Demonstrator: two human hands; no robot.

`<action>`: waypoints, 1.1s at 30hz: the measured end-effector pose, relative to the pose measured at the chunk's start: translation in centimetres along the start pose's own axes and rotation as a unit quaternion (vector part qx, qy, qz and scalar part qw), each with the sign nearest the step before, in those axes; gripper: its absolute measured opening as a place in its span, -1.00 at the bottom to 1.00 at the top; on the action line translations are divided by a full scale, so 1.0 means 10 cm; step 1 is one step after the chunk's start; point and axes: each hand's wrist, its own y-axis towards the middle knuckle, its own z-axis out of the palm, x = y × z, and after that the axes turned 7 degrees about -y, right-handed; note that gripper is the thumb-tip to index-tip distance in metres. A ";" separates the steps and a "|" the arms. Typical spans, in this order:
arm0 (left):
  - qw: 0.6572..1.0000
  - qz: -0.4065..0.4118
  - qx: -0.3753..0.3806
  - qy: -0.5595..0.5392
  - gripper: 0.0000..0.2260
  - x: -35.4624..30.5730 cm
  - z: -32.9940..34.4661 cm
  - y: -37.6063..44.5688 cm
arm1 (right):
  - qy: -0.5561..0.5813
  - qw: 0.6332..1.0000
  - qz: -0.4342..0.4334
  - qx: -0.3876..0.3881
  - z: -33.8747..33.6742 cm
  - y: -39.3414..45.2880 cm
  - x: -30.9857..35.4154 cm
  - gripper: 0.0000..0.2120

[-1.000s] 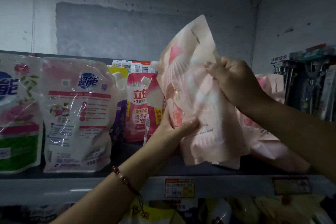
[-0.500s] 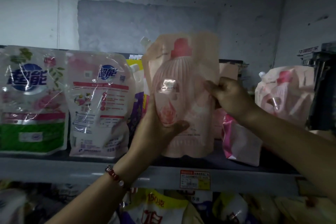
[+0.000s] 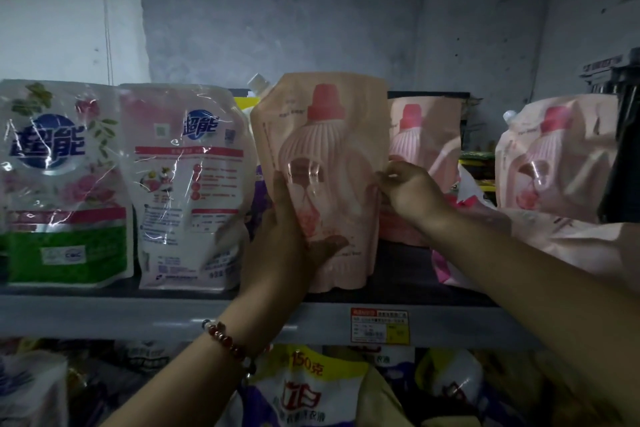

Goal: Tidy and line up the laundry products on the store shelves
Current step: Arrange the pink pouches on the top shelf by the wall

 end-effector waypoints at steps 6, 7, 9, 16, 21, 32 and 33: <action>0.999 0.016 0.006 0.046 0.07 -0.01 -0.02 -0.09 | 0.013 1.000 0.009 -0.007 -0.01 -0.08 0.03 -0.83; 0.998 0.020 0.006 0.067 0.07 -0.01 -0.03 -0.11 | 0.029 0.999 0.027 -0.004 -0.01 -0.10 0.05 -0.89; 0.994 0.032 0.002 0.109 0.09 -0.01 -0.04 -0.13 | 0.057 0.996 0.073 0.016 0.00 -0.16 0.11 -0.88; 0.955 0.206 -0.010 0.214 -0.10 0.12 -0.18 -0.23 | -0.252 0.967 0.010 0.046 -0.15 -0.65 0.47 -0.60; 0.943 0.249 0.019 0.222 -0.23 0.09 -0.27 -0.21 | -0.453 0.885 -0.039 0.104 -0.40 -0.99 0.72 -0.38; 0.918 0.320 0.174 0.160 -0.26 -0.89 -0.12 -0.41 | -0.552 0.829 0.036 0.086 -1.36 -1.41 0.72 -0.50; 0.915 0.320 0.184 0.160 -0.26 -0.95 -0.06 -0.40 | -0.550 0.830 0.038 0.087 -1.43 -1.41 0.69 -0.53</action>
